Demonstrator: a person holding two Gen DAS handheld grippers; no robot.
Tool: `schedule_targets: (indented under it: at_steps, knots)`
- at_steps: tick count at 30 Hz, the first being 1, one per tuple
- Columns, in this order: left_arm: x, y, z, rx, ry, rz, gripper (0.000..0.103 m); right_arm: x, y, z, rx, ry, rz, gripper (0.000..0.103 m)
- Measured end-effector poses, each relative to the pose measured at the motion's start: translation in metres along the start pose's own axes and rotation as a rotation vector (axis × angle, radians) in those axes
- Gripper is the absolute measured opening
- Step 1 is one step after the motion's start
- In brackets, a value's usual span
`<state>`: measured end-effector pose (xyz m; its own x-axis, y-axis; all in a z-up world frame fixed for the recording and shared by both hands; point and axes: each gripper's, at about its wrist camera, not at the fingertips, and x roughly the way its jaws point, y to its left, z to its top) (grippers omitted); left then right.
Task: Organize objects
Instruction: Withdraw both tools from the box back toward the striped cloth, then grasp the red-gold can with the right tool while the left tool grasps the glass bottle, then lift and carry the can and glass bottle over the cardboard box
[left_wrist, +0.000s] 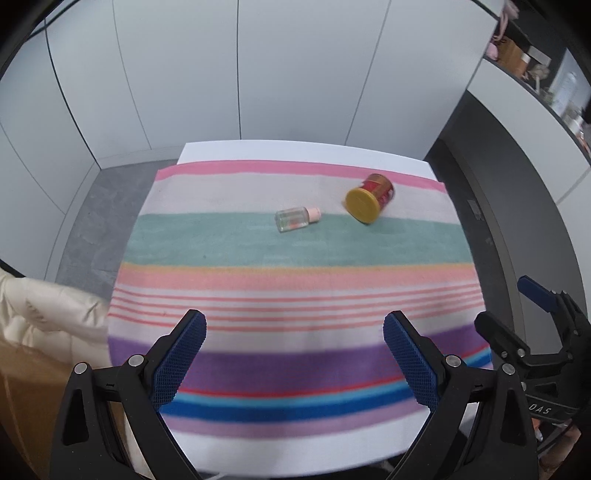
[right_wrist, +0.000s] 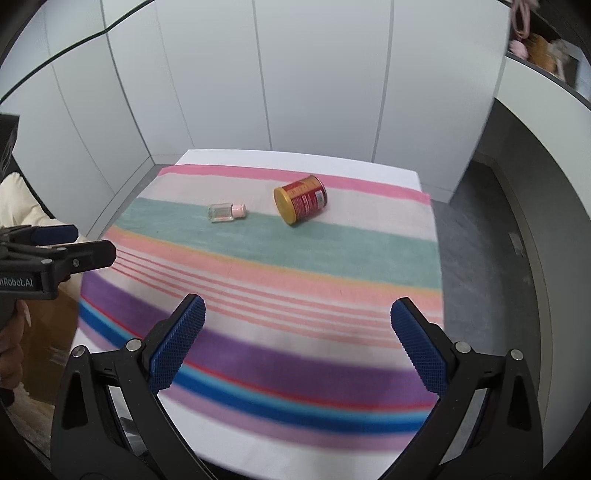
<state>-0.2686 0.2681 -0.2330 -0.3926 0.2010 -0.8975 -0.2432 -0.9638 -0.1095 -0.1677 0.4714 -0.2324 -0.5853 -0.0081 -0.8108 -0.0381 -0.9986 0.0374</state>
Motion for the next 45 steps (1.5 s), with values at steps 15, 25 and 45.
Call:
schedule_targets:
  at_steps: [15, 25, 45]
  knots:
    - [0.151, -0.002, 0.057, -0.108, 0.044, -0.010, 0.098, 0.179, -0.019, 0.078, -0.121, 0.008, 0.076, 0.102]
    - [0.199, 0.002, 0.077, -0.153, 0.015, 0.012, 0.074, 0.217, -0.021, 0.090, -0.134, -0.011, 0.084, 0.068]
    - [0.152, -0.009, 0.086, -0.088, -0.043, 0.071, 0.064, 0.187, -0.011, 0.094, -0.085, 0.037, -0.004, 0.067]
